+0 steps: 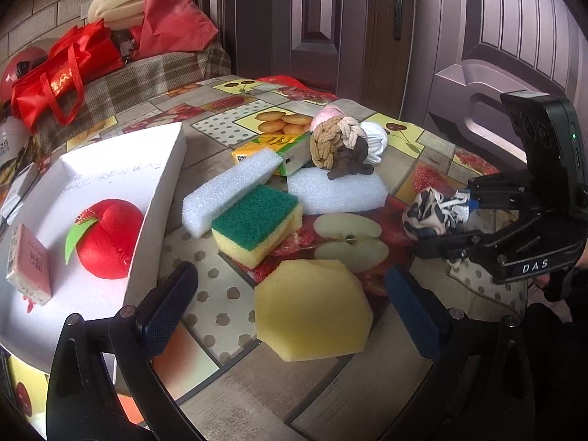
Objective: Organize soft objects
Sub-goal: 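Grasp the black-and-white patterned cloth with the right tool, then grasp the yellow sponge with left tool while right tool drops the cloth into the box, then lower the yellow sponge into the white box and open the left tool, then grasp the braided rope toy with right tool while left tool grasps green scouring sponge, then carry the green sponge into the box with left tool while right tool carries rope toy over it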
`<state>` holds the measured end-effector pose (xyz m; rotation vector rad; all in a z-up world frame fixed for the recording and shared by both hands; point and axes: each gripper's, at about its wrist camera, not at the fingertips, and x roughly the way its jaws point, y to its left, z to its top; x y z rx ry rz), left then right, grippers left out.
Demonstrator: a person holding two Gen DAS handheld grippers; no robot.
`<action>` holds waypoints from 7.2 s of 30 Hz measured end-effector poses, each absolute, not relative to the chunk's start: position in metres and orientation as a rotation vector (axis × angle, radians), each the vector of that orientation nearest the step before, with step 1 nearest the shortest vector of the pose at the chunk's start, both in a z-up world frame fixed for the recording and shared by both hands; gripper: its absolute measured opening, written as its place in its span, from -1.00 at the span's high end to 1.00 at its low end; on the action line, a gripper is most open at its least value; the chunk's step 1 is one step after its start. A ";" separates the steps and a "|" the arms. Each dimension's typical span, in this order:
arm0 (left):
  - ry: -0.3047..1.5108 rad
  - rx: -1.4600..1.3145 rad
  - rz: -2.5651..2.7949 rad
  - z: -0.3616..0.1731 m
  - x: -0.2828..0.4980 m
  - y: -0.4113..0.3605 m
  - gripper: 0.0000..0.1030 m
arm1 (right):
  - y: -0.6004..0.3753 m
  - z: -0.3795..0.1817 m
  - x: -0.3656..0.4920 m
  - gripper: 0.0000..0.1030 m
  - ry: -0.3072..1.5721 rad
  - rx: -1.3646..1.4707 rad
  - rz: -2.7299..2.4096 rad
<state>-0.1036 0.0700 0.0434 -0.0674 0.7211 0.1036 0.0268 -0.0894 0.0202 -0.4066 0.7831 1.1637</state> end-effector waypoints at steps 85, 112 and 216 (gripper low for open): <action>0.289 -0.344 0.789 0.082 -0.173 0.251 -0.79 | 0.163 0.066 0.036 -1.00 0.828 -0.087 1.224; 0.253 -0.286 0.761 0.084 -0.173 0.229 -1.00 | 0.073 0.097 0.018 -1.00 0.624 0.051 1.267; 0.352 -0.156 0.622 0.069 -0.177 0.178 0.00 | -0.046 0.069 0.026 0.61 0.432 -0.068 1.210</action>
